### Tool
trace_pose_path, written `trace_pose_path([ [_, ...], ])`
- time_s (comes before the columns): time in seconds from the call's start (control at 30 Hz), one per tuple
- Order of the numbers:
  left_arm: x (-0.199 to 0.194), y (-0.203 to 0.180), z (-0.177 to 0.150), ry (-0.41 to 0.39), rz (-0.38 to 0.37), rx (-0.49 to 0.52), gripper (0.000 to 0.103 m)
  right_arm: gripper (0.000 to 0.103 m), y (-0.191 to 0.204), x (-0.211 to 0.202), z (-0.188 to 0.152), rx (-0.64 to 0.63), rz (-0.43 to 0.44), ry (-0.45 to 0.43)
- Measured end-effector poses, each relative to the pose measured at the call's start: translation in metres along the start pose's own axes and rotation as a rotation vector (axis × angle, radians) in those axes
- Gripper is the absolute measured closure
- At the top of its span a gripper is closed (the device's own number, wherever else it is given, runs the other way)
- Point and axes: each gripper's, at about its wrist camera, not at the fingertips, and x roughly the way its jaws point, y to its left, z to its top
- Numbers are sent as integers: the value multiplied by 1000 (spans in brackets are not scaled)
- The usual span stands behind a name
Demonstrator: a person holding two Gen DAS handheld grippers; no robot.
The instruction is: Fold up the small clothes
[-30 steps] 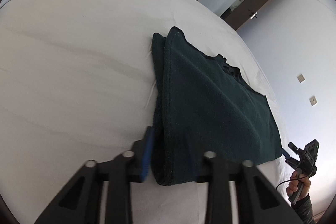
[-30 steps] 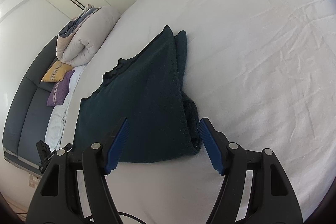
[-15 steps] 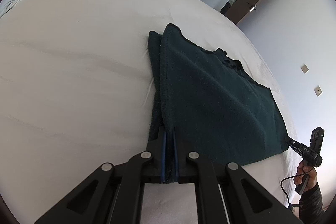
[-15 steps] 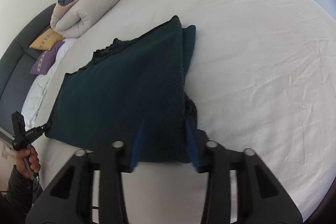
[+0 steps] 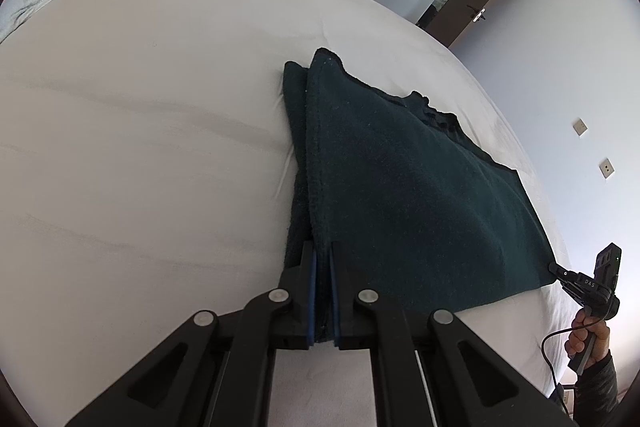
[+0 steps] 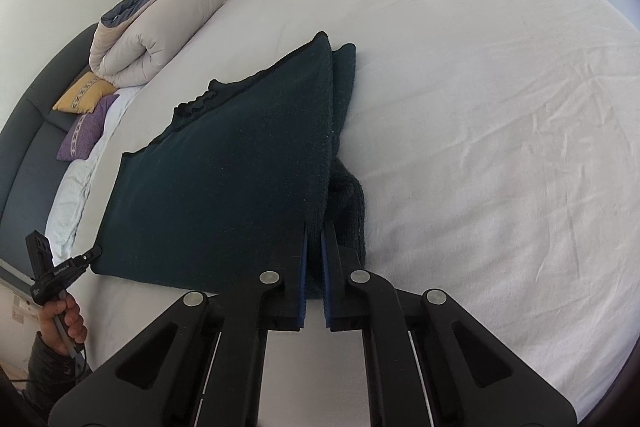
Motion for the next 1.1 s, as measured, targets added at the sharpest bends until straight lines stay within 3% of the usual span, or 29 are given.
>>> trace_pose_path([
  [0.3, 8, 11, -4, 20, -14, -32, 97, 98, -29, 8, -21, 105, 30, -2],
  [1.1, -2, 19, -22, -6, -33, -60, 97, 98, -21, 20, -20, 71, -6, -9],
])
